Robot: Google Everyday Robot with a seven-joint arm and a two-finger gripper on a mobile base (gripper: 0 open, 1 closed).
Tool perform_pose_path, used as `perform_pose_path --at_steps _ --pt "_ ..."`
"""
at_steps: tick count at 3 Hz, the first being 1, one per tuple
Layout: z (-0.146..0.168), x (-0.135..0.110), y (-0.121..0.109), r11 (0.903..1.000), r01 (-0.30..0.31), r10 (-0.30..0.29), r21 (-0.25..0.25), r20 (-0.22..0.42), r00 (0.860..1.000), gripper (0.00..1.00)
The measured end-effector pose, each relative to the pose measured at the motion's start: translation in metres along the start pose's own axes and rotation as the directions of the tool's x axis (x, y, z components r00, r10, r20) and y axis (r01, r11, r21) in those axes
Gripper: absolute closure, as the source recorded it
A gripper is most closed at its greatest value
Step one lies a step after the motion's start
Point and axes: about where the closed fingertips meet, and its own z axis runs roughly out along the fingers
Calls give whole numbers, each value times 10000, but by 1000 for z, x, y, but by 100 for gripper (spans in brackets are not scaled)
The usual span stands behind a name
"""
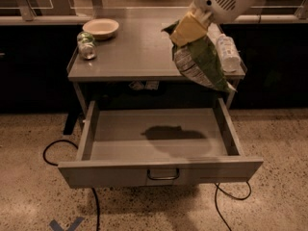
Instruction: Place green jalapeno chip bag into top drawer
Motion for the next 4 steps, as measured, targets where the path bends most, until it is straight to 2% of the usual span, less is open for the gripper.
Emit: perform_pose_path --at_steps 1,2,3,4 --pt "14 33 5 9982 -598 598 -8 -146 9981 100" --pt "20 33 9 9983 -578 578 -51 -99 9983 100" --pt "71 55 24 9929 -957 974 -703 209 9950 100" --pt "164 96 43 9707 -1733 1750 -1667 -45 9846 100"
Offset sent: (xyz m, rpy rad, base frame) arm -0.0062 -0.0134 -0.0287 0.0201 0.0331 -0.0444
